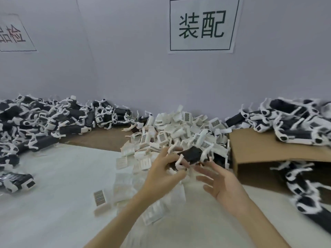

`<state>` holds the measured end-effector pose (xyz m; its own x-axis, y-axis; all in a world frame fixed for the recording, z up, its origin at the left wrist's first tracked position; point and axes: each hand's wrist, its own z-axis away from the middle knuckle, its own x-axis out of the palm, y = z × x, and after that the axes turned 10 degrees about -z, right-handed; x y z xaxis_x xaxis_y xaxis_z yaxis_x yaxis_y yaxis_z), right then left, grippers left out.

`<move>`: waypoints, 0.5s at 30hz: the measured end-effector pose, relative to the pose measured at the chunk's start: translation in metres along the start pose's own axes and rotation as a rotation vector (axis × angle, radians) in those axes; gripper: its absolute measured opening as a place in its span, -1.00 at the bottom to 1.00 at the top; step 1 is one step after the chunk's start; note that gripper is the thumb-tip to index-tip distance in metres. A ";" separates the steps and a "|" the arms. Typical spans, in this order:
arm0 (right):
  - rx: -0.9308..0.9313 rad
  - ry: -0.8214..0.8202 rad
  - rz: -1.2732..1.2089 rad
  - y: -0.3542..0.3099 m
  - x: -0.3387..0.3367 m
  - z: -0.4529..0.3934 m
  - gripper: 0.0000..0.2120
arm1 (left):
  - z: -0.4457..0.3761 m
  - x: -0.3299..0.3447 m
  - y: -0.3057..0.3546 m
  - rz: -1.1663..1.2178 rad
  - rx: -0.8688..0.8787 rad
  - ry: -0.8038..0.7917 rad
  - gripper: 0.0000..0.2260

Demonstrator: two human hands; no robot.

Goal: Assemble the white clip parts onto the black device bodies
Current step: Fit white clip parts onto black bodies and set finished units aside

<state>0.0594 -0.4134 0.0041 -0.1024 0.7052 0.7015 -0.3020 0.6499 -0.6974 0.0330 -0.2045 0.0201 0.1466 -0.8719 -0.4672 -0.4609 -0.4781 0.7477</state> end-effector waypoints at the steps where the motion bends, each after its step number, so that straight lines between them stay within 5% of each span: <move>1: -0.009 0.031 0.018 -0.002 -0.006 0.008 -0.69 | 0.006 0.008 0.002 0.049 -0.007 -0.055 -0.83; 7: -0.080 0.037 0.075 0.003 -0.024 0.041 -0.62 | 0.023 0.026 -0.001 0.219 -0.052 -0.204 -0.86; 15: -0.183 0.028 0.241 0.012 -0.014 0.042 -0.43 | 0.026 0.012 -0.009 0.312 -0.164 -0.217 -0.62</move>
<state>0.0169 -0.4270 -0.0078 -0.1237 0.8510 0.5105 -0.0965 0.5017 -0.8597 0.0165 -0.2077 -0.0048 -0.1746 -0.9435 -0.2816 -0.3061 -0.2198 0.9263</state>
